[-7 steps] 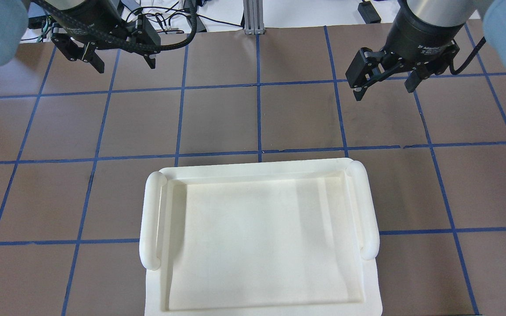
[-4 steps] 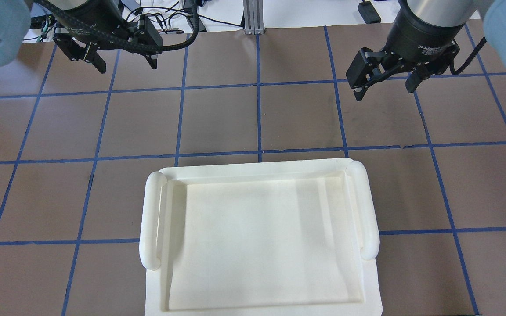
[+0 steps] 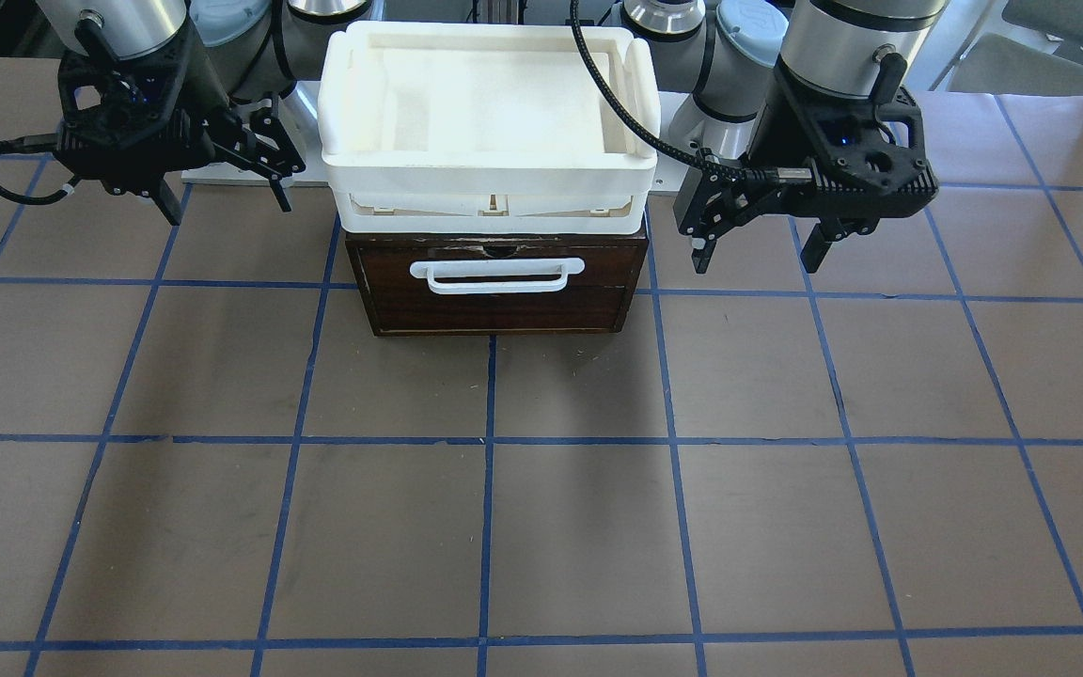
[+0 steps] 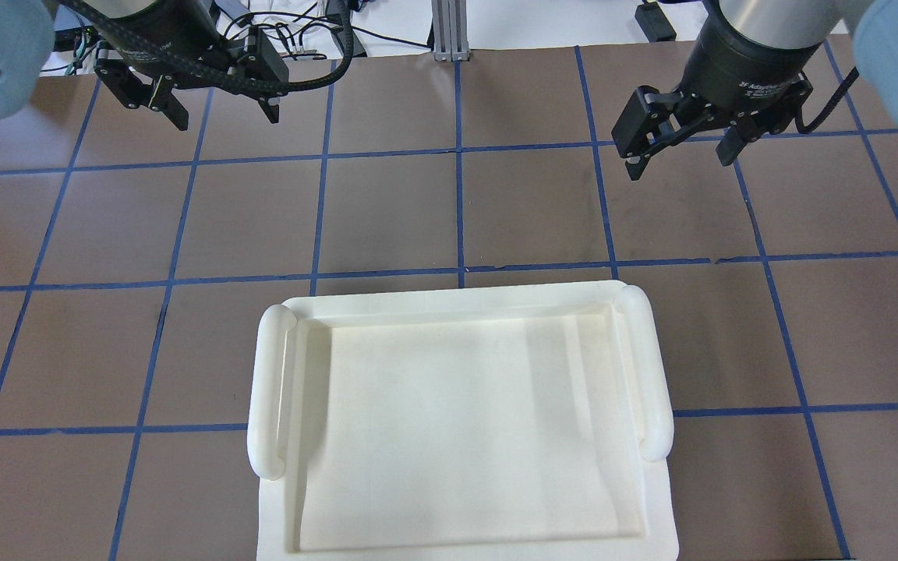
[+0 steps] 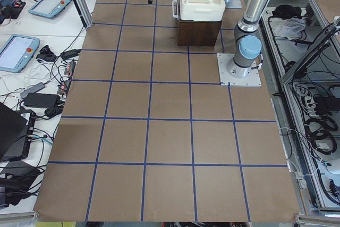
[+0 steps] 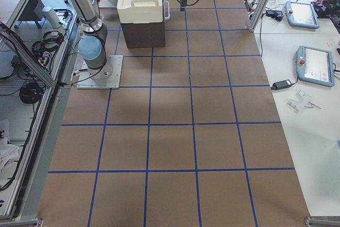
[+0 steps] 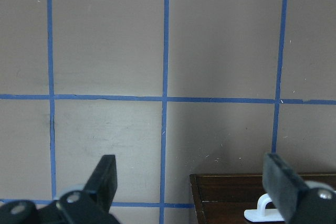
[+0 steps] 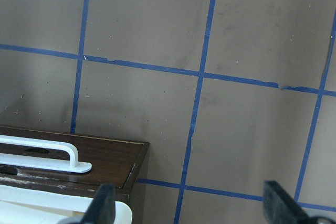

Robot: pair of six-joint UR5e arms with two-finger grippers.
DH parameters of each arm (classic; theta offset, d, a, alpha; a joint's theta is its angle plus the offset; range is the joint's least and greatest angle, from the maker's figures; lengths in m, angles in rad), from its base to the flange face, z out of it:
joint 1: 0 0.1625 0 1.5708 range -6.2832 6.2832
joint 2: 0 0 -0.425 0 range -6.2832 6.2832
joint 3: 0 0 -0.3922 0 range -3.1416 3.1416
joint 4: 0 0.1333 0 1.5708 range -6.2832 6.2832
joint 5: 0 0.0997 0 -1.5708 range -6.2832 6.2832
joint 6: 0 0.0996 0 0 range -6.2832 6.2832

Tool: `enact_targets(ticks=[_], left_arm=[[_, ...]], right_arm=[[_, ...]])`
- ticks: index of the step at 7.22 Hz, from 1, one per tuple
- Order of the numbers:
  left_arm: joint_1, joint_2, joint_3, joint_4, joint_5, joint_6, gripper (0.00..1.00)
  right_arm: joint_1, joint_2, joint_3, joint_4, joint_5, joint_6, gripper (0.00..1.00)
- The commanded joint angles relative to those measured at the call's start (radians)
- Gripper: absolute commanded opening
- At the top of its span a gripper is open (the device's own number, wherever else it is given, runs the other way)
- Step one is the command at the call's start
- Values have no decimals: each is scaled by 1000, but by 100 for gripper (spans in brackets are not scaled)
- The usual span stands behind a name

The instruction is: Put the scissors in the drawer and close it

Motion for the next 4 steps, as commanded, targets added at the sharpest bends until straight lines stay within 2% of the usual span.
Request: enact_targets(ticks=[1, 4], left_arm=[[0, 0, 0, -2, 0, 0, 100], [0, 2, 2, -6, -3, 0, 100]], right_arm=[[-1, 1, 0, 0, 0, -9, 100], [-1, -1, 0, 2, -2, -14, 100]])
